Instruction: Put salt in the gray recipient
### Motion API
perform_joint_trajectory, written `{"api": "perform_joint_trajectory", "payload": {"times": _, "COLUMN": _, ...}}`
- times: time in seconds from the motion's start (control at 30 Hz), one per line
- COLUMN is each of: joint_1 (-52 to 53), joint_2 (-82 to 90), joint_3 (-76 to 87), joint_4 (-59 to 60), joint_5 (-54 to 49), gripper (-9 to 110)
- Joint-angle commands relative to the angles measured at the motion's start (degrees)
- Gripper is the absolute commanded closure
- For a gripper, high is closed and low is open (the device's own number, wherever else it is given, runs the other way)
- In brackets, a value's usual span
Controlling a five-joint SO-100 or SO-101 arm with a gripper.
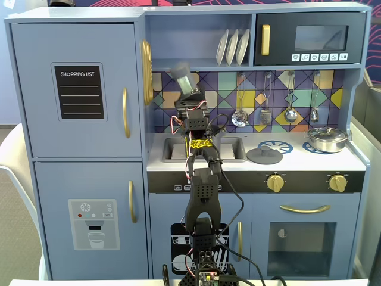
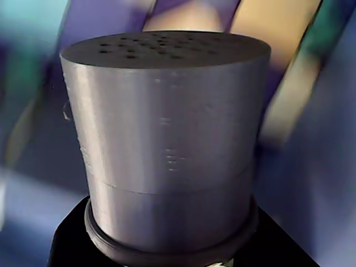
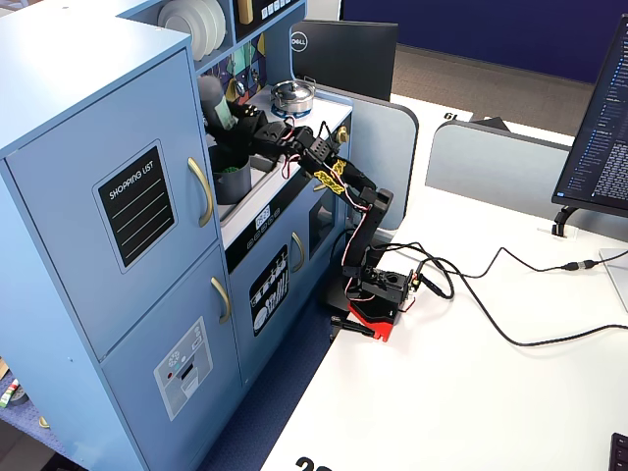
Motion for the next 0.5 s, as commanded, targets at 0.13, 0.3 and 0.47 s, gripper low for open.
{"api": "perform_joint_trajectory", "payload": {"times": 0.13, "joint_1": -2.64, "joint_2": -0.26, "joint_3": -2.81, "joint_4": -3.96, "joint_5": 0.35, "gripper": 101}}
{"api": "perform_joint_trajectory", "payload": {"times": 0.3, "joint_1": -2.64, "joint_2": -1.41, "joint_3": -4.39, "joint_4": -18.02, "joint_5": -2.72, "gripper": 101}}
{"api": "perform_joint_trajectory", "payload": {"times": 0.47, "joint_1": 0.00, "joint_2": -2.90, "joint_3": -8.35, "joint_4": -0.09, "joint_5": -2.20, "gripper": 101}}
